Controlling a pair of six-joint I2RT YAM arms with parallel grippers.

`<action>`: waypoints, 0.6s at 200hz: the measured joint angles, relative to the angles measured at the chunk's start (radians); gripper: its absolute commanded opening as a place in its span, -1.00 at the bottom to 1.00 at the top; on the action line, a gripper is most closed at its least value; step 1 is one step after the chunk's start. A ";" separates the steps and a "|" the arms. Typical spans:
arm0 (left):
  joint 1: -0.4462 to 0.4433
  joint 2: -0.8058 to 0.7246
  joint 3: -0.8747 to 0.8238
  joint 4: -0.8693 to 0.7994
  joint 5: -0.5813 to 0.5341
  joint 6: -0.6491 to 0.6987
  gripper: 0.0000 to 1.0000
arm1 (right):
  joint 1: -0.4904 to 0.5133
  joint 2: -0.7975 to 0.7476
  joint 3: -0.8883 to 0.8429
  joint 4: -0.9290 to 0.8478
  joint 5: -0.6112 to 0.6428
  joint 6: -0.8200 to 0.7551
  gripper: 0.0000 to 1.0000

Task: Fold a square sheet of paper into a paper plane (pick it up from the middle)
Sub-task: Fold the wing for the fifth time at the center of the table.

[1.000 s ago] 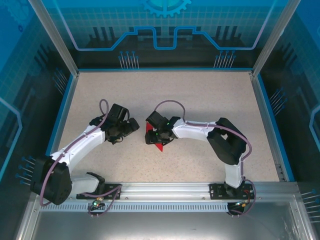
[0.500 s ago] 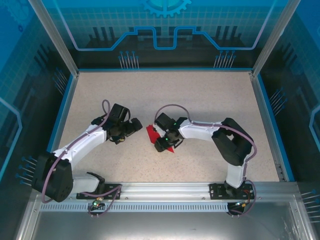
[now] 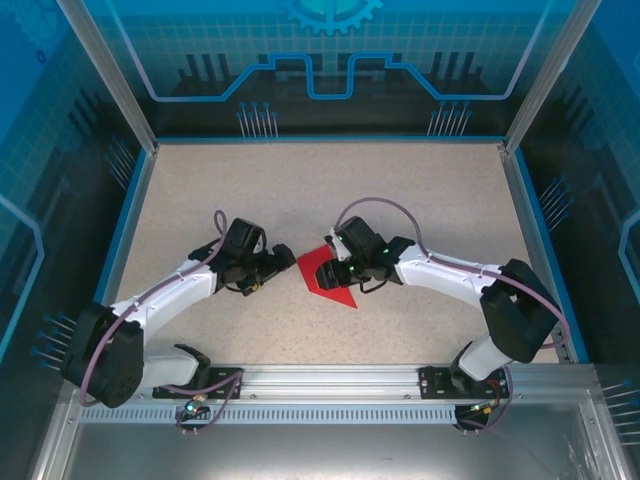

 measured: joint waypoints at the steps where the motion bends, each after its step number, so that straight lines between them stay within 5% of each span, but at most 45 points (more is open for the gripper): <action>1: -0.001 -0.001 -0.001 0.002 0.000 -0.001 0.97 | 0.000 0.002 -0.003 0.002 0.001 0.004 0.05; 78: -0.042 -0.030 -0.063 0.089 0.054 -0.074 0.97 | -0.052 0.123 -0.029 0.110 -0.012 0.117 0.00; 120: -0.059 0.034 -0.063 0.160 0.117 -0.110 0.76 | -0.084 0.157 -0.052 0.156 -0.044 0.143 -0.02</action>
